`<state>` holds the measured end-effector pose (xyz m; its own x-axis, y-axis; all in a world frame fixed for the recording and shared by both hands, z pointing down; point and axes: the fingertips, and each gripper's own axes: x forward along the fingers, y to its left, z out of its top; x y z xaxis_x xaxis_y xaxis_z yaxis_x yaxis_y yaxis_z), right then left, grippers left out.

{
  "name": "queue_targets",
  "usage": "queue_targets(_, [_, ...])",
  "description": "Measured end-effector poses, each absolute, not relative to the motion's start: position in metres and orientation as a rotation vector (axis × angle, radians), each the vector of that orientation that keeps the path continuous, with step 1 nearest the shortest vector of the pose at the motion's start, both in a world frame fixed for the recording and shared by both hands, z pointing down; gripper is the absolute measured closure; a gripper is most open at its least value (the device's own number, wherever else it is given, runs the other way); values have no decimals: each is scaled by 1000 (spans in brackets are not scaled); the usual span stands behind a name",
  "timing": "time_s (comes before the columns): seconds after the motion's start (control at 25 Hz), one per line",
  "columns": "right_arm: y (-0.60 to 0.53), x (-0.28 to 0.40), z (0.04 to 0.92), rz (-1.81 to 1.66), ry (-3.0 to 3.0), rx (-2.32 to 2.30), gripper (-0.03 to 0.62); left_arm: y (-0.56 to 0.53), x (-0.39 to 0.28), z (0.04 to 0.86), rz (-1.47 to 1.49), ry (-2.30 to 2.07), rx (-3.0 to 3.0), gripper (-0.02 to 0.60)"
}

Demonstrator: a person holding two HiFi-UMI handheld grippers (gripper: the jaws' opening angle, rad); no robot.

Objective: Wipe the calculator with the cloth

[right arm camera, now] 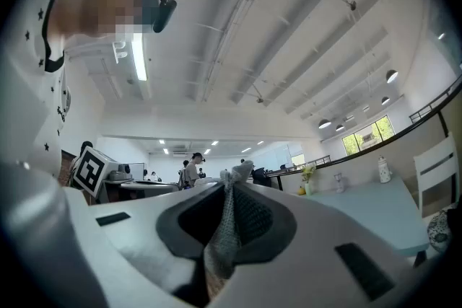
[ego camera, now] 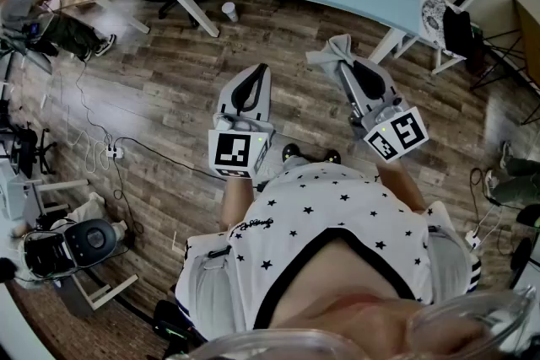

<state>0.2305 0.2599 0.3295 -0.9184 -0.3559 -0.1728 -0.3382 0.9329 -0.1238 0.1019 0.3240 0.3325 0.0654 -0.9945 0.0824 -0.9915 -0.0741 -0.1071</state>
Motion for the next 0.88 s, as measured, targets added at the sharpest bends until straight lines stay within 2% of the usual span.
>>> queue_targets(0.88, [254,270,334,-107,2887,-525,565,306,152,334,-182,2086,-2332,549])
